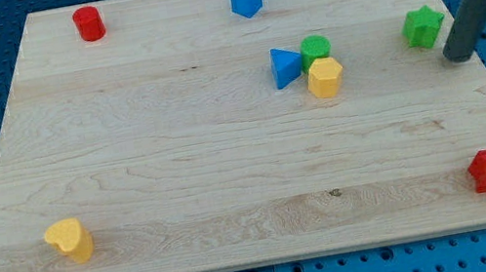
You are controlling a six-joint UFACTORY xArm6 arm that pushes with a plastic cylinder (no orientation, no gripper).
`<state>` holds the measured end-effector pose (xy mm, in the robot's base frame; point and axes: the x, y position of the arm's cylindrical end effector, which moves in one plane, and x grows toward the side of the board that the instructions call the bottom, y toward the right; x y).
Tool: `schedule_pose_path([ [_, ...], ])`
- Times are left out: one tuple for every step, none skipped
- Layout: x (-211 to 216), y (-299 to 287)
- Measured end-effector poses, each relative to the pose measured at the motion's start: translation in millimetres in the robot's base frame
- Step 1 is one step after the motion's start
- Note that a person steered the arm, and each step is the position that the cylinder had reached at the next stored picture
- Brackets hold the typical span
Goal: Push the green star slightly up
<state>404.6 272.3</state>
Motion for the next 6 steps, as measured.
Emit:
schedule_pose_path([
  [-55, 0],
  [-65, 0],
  [-25, 6],
  [23, 13],
  [37, 9],
  [8, 0],
])
